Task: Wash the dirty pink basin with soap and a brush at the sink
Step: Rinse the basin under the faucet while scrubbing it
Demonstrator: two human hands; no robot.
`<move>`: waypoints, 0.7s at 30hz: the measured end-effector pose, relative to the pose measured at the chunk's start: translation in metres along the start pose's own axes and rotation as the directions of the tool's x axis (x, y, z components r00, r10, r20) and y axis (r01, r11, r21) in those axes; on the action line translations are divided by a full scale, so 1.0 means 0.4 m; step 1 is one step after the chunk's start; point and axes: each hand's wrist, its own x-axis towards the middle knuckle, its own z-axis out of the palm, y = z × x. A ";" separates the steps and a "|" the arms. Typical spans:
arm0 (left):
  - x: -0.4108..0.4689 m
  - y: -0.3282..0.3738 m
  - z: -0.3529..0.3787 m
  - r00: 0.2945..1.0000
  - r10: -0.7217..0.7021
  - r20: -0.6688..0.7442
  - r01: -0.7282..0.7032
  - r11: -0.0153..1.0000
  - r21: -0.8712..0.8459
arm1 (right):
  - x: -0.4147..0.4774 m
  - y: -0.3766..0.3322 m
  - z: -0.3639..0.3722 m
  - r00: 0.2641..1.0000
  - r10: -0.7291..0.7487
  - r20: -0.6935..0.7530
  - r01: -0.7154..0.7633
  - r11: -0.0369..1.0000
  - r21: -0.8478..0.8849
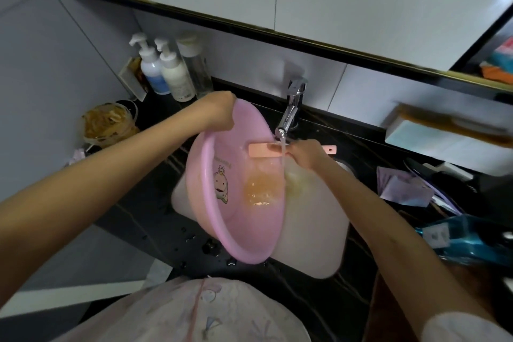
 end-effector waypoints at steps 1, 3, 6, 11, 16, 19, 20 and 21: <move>0.015 -0.007 -0.004 1.000 0.010 0.015 -0.010 1.000 0.000 | 0.001 0.000 0.002 0.999 0.005 -0.036 -0.005 1.000 -0.009; 0.037 -0.007 -0.010 0.998 0.036 0.048 -0.035 0.999 -0.026 | -0.016 -0.006 0.014 0.999 0.041 -0.017 -0.041 0.999 0.031; 0.060 -0.007 -0.014 0.997 0.048 0.067 -0.043 0.996 -0.073 | -0.052 -0.031 0.054 0.981 0.086 0.175 -0.127 0.963 0.239; 0.066 -0.011 0.008 1.000 0.016 -0.024 -0.020 0.986 -0.166 | -0.143 -0.076 0.112 0.927 -0.018 0.376 -0.154 0.893 0.423; 0.065 -0.014 0.016 0.998 0.006 -0.068 -0.022 0.973 -0.231 | -0.235 -0.153 0.122 0.878 -0.034 0.477 -0.320 0.699 0.639; 0.062 -0.012 0.017 0.997 -0.012 -0.076 -0.007 0.971 -0.240 | -0.278 -0.174 0.134 0.843 -0.167 0.512 -0.334 0.584 0.740; 0.062 -0.012 0.016 0.997 -0.018 -0.082 -0.003 0.970 -0.243 | -0.284 -0.169 0.139 0.828 -0.208 0.521 -0.347 0.540 0.767; 0.062 -0.012 0.018 0.996 -0.019 -0.086 -0.003 0.970 -0.244 | -0.292 -0.166 0.133 0.802 -0.243 0.545 -0.380 0.496 0.781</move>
